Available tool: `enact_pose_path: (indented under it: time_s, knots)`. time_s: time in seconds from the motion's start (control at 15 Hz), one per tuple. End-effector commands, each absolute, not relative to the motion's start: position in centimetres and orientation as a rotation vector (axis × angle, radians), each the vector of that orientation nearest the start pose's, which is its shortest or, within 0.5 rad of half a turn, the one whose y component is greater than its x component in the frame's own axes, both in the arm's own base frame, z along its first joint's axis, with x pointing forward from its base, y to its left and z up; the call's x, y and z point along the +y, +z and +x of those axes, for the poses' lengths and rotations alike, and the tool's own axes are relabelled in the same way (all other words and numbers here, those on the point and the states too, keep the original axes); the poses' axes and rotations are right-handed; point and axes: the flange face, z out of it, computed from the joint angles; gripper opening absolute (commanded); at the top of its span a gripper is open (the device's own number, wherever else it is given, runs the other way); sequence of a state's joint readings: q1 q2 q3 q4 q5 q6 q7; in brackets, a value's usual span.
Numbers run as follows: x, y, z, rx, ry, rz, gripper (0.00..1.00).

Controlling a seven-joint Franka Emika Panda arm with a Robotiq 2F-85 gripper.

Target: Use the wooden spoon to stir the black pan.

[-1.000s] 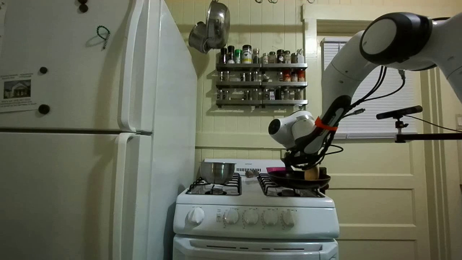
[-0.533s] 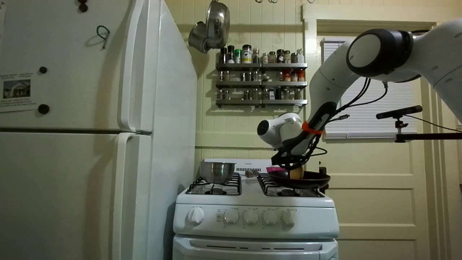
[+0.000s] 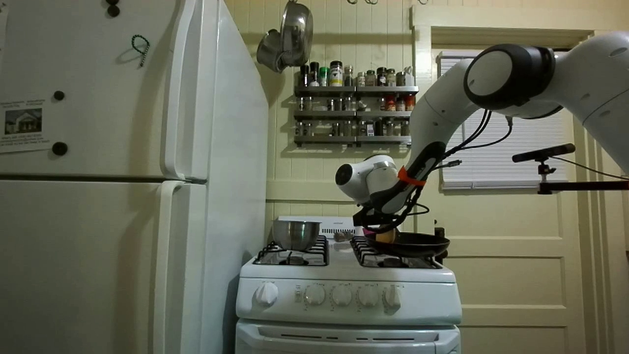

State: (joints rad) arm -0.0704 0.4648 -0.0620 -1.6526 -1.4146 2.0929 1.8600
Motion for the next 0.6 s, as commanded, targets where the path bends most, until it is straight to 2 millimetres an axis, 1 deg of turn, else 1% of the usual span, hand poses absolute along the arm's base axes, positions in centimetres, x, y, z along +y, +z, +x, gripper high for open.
enact_pose_path:
  time_s: [0.0, 0.27, 0.53]
  knots:
    - [-10.9, 36.8, 68.0, -1.137, 1.106, 1.824, 0.05]
    - [-8.7, 36.3, 66.2, -1.102, 1.076, 1.870, 0.05]
    - [-7.5, 36.4, 64.0, -1.072, 1.045, 1.890, 0.05]
